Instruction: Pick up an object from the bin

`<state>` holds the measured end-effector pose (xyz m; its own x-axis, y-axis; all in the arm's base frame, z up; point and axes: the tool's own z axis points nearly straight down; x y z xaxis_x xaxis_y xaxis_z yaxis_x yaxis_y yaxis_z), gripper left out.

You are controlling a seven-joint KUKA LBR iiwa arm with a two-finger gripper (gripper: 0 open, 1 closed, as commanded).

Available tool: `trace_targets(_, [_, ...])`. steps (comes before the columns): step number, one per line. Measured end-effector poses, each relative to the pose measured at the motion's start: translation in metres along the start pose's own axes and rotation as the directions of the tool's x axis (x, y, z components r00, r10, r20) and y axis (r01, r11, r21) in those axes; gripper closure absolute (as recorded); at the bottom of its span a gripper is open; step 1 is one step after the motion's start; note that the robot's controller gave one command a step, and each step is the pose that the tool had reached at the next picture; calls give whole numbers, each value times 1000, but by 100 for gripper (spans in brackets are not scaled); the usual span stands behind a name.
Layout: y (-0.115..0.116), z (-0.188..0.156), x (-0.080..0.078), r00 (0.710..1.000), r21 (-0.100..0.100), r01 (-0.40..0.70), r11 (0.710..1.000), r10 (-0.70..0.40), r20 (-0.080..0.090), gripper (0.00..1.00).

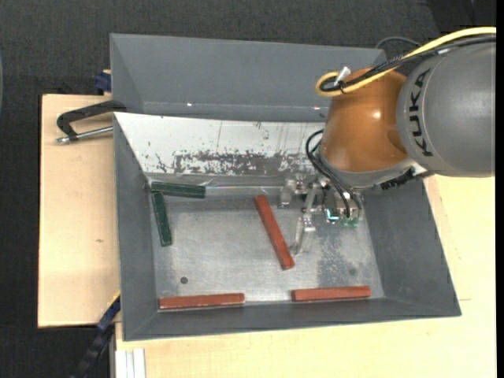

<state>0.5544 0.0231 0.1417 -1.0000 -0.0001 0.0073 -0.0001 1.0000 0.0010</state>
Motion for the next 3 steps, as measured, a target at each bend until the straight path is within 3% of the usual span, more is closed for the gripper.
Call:
trace_targets(1, [0, -4, -2, 1000, 0, -1, 1000, 1, 8, 0])
trace_targets(2, [0, 18, 15, 998, -2, -65, 998, 65, 20, 0])
trace_targets(3, [-27, 64, 34, 992, -2, -124, 992, 125, 6, 0])
